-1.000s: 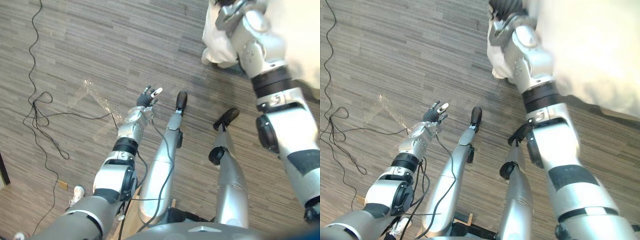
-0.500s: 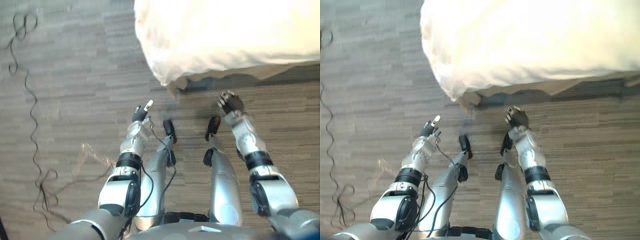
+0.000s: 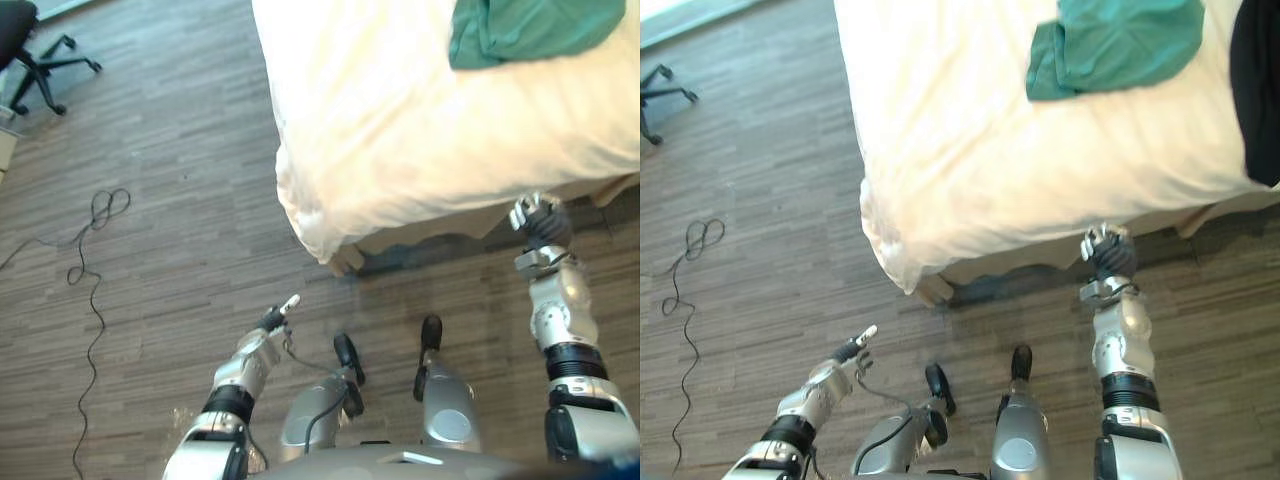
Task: Tidy the bed and pick cloth on bed and put in laundry
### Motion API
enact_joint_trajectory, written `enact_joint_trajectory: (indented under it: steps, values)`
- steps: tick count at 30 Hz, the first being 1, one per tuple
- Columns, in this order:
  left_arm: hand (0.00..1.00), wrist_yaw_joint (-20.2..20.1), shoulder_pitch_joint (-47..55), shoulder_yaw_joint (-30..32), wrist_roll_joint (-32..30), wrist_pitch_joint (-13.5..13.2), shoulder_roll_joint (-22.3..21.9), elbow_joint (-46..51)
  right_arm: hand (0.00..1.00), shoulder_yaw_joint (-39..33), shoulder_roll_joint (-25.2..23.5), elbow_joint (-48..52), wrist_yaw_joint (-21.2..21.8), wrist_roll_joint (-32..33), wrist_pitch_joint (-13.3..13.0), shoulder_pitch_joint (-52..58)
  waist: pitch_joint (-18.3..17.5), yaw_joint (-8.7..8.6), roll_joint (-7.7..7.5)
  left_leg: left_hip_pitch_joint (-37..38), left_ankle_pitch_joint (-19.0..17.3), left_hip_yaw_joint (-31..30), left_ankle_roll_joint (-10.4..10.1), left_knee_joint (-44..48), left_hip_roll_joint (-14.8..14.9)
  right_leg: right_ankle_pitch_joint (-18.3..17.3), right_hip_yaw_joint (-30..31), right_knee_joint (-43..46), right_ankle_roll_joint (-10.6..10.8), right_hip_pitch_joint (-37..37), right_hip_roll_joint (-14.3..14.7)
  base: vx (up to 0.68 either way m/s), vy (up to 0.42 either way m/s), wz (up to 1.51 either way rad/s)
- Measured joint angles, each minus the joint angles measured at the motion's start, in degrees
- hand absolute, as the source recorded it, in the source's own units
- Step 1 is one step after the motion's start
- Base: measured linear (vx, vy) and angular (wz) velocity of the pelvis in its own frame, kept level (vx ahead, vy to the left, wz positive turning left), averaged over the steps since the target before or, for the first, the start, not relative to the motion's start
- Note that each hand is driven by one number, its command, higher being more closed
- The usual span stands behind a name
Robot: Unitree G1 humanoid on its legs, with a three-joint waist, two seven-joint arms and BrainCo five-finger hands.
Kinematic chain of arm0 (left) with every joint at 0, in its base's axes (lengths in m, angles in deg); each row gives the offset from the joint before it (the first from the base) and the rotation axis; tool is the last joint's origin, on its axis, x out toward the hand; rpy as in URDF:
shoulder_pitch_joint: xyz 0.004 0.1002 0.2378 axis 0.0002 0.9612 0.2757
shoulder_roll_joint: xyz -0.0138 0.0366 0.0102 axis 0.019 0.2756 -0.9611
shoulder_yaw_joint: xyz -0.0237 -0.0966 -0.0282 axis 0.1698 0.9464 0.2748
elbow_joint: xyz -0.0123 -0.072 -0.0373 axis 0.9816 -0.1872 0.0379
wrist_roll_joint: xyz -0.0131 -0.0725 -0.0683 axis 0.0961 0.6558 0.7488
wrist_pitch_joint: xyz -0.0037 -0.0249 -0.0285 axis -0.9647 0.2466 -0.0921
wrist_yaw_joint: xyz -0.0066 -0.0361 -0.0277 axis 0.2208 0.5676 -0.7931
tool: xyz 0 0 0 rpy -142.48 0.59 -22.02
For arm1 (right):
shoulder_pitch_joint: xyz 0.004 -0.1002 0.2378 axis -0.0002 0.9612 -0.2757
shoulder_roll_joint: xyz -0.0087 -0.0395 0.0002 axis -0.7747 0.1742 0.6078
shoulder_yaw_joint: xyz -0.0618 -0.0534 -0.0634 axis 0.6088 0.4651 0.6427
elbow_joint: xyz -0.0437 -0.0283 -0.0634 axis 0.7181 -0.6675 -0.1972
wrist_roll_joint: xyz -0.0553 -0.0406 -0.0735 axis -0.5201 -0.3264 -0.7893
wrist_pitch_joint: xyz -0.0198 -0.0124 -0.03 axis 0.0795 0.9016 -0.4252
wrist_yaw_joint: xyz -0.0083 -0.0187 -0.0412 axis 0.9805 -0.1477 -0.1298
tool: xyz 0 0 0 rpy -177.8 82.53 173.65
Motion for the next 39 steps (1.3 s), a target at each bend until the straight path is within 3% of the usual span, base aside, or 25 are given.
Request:
enact_joint_trajectory:
  steps: [1, 3, 4, 6, 9, 12, 14, 16, 17, 18, 19, 23, 25, 27, 34, 37, 39]
  values:
    - [0.00, 0.00, 1.64, -0.88, 0.00, 0.51, -0.06, 0.00, 1.00, 0.08, 0.47, 2.02, 2.01, 0.18, 1.10, -0.06, -0.82, 0.05, -0.01, 0.78, -0.40, -0.13, 0.05, -0.46, 0.00, -0.01, -0.03, -0.66, 0.12, 0.83, 0.19, 0.03, 0.033, -0.02]
    - [0.00, -0.63, 4.81, -2.39, -1.20, 1.49, -1.09, -0.24, 1.00, 0.43, 0.66, 6.55, 8.34, 2.52, 7.10, -0.23, -2.75, 0.00, 0.21, 1.65, -0.76, -0.19, -0.12, -0.49, -0.40, 0.73, -0.07, -2.40, 0.42, 2.24, 0.00, 0.01, 0.040, -0.02]
    - [0.00, -1.16, 5.28, -2.97, -1.77, 1.63, -1.44, -0.34, 1.00, 1.04, 0.71, 7.31, 9.60, 2.85, 8.73, -0.50, -2.90, 0.00, 0.43, 2.01, -0.93, -0.21, -0.28, -0.51, -0.56, 0.90, -0.05, -2.74, 0.52, 2.52, -0.11, -0.02, 0.043, -0.01]
    - [0.00, -2.19, 6.36, -3.95, -2.18, 1.75, -2.87, -1.08, 1.00, 4.77, 0.79, 7.88, 12.59, 4.58, 14.93, -3.40, -3.50, -0.39, 1.72, 1.86, -1.30, -0.52, -0.78, -0.63, -1.20, 1.59, 0.02, -3.83, 0.34, 2.72, -0.57, -0.03, 0.053, -0.04]
    - [0.00, -2.56, 4.68, -5.67, -1.59, 1.25, -4.41, -2.74, 1.00, 11.49, 0.07, 7.75, 13.29, 7.23, 21.46, -10.42, -3.46, -0.95, 4.70, -1.22, -1.44, -1.09, -1.21, -0.63, -1.88, 2.81, 0.10, -3.96, 0.32, -0.21, -1.19, -0.07, 0.045, 0.04]
    - [0.00, -3.57, -1.83, -5.71, -0.70, -1.32, -3.87, -4.34, 1.00, 16.98, -1.86, 5.48, 9.45, 9.75, 23.84, -24.16, 0.13, -1.07, 6.48, -8.20, -0.25, -1.21, -2.78, -0.59, -2.21, 3.67, 1.34, -1.24, -0.08, -8.60, -1.70, -0.10, -0.006, -0.05]
    - [0.00, -3.98, -7.49, -5.18, 1.11, -3.65, -2.75, -5.06, 1.00, 17.61, -3.02, 3.32, 4.52, 11.74, 23.57, -34.15, 4.03, -0.63, 6.81, -13.36, 2.39, -1.47, -2.91, -1.06, -2.08, 4.89, 1.77, 0.17, -0.77, -14.66, -1.52, -0.11, -0.056, 0.01]
    - [0.00, -5.18, -17.47, -5.25, 1.20, -6.63, -1.64, -7.63, 1.00, 16.02, -2.11, -0.16, -2.21, 13.73, 21.33, -43.23, 6.62, 1.93, 6.76, -21.25, 7.06, -1.75, -1.69, -2.76, -1.40, 6.85, 1.67, 0.34, -2.66, -23.19, -0.63, -0.16, -0.107, 0.16]
    - [0.00, -5.60, -19.69, -5.25, 1.21, -7.39, -1.66, -8.14, 1.00, 15.26, -1.75, -1.24, -3.70, 14.14, 20.57, -44.59, 7.26, 2.45, 6.79, -22.75, 7.81, -1.88, -1.44, -2.89, -1.19, 7.18, 1.51, 0.48, -3.05, -24.75, -0.41, -0.14, -0.111, 0.11]
    - [0.00, -6.22, -23.70, -5.30, 1.32, -8.65, -1.97, -8.74, 1.00, 13.59, -0.93, -3.21, -6.53, 14.44, 19.07, -46.46, 8.59, 4.15, 6.59, -25.28, 9.51, -2.47, 0.14, -3.13, -0.91, 7.70, 1.63, 1.32, -3.51, -27.77, -0.05, -0.07, -0.072, 0.04]
    - [0.00, -6.17, -26.32, -5.23, 1.51, -9.62, -2.42, -8.80, 1.00, 12.73, -0.49, -2.81, -7.56, 15.55, 16.75, -46.95, 8.66, 5.33, 6.49, -28.07, 10.39, -2.96, 0.44, -3.06, -0.74, 7.80, 1.82, 2.38, -3.76, -31.09, 0.03, -0.08, -0.075, 0.02]
    - [0.00, -4.92, -33.15, -2.49, 2.41, -9.69, -4.15, -8.22, 1.00, 12.50, -0.34, 1.79, -11.85, 15.95, 12.29, -49.68, 8.77, 5.99, 6.33, -34.56, 10.83, -4.00, 0.36, 0.53, -0.47, 6.55, 1.98, 7.30, -4.09, -37.54, -0.89, -0.03, 0.000, 0.19]
    - [0.00, -3.30, -35.89, -0.54, 2.37, -8.95, -5.30, -5.14, 1.00, 10.87, -0.65, 4.30, -14.42, 16.04, 10.33, -49.69, 8.84, 6.78, 6.22, -37.62, 9.37, -4.86, 0.58, 2.69, 0.13, 4.63, 2.13, 9.86, -4.71, -40.62, -0.86, -0.06, -0.003, 0.18]
    - [0.00, -0.79, -38.55, 3.02, 2.16, -7.33, -5.67, -1.19, 1.00, 10.02, -0.68, 8.10, -16.90, 17.53, 7.39, -50.28, 10.16, 7.44, 4.31, -41.49, 8.16, -4.50, 0.69, 4.99, 1.29, 4.40, 2.15, 10.48, -4.65, -43.83, -0.30, -0.09, -0.015, -0.04]
    - [0.00, 5.06, -35.72, 9.41, 0.51, -3.17, -6.18, 4.09, 1.00, 0.54, -0.47, 10.77, -16.78, 24.42, 3.08, -43.86, 11.39, 5.86, 0.74, -41.96, 7.88, 0.30, 0.94, 7.27, 4.30, 5.49, 2.92, 6.49, -3.11, -42.41, 1.60, -0.02, 0.015, -0.14]
    - [0.00, 6.41, -33.80, 11.65, 0.54, -2.16, -4.70, 5.42, 1.00, -7.72, 0.33, 9.20, -16.12, 25.06, 2.69, -34.45, 11.51, 4.55, -2.14, -41.16, 5.23, 1.64, 1.05, 11.42, 5.87, 5.89, 3.07, 4.67, -2.56, -39.50, 2.38, 0.02, -0.004, -0.25]
    - [0.00, 6.85, -32.40, 11.68, 0.52, -1.96, -3.94, 6.49, 1.00, -11.42, 0.32, 8.90, -15.08, 25.04, 2.68, -28.32, 11.67, 3.61, -3.08, -39.90, 2.92, 2.00, 0.97, 14.52, 6.84, 6.00, 3.20, 4.36, -2.43, -37.07, 2.73, 0.05, -0.016, -0.31]
